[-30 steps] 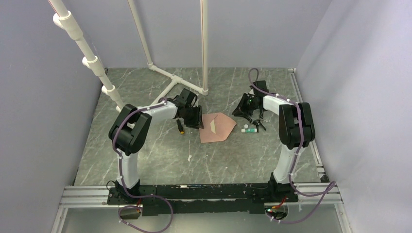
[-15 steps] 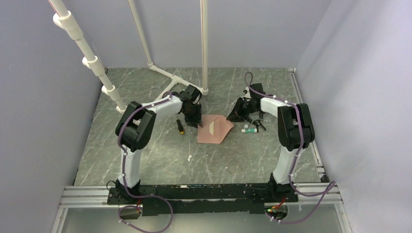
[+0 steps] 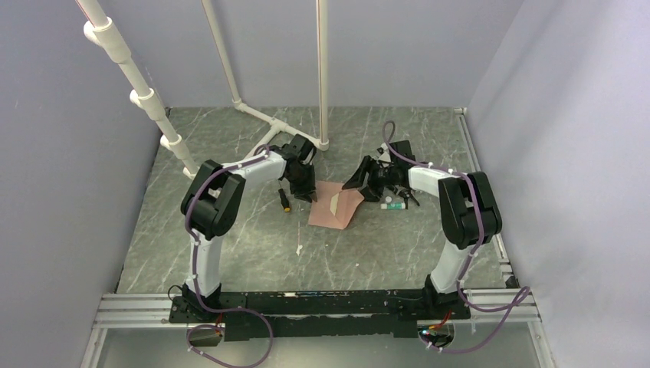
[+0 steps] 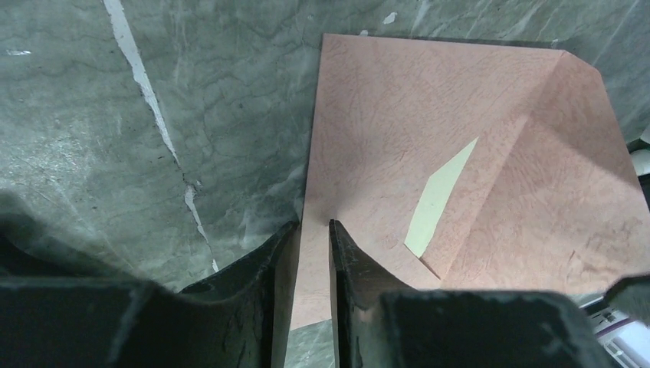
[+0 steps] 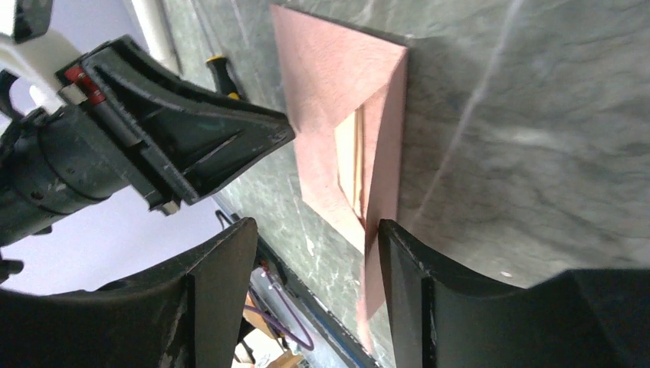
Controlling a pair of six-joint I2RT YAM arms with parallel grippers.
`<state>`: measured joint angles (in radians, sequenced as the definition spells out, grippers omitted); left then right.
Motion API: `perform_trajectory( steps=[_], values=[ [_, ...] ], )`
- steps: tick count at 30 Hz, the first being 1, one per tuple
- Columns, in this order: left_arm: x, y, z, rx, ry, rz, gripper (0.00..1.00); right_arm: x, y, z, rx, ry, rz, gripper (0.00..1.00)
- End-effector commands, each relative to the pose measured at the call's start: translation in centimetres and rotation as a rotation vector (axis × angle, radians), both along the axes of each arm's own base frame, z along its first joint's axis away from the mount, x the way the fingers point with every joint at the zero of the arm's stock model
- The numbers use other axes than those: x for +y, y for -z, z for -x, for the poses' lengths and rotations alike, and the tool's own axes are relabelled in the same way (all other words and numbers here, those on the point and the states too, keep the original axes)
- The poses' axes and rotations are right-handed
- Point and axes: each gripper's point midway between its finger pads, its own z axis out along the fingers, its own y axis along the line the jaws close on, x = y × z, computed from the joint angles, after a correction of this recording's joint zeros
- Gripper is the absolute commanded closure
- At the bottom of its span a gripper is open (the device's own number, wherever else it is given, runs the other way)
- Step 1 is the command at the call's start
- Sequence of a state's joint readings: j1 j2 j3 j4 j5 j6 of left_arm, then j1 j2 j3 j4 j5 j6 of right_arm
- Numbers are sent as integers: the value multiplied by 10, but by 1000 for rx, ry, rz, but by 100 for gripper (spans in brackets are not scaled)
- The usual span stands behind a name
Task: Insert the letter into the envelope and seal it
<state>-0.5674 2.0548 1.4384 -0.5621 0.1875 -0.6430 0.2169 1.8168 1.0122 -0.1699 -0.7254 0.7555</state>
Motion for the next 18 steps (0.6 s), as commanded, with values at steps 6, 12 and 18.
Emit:
perform_trajectory(
  steps=[6,12,18],
  values=[
    [36,60,47,185,13,-160,75,34,-38,-9,-201,-46,-112,32],
    [34,65,50,203,17,-149,76,42,-18,-8,-188,-59,-94,31],
    [30,64,50,208,11,-126,77,50,-11,-7,-205,-76,-125,31]
  ],
)
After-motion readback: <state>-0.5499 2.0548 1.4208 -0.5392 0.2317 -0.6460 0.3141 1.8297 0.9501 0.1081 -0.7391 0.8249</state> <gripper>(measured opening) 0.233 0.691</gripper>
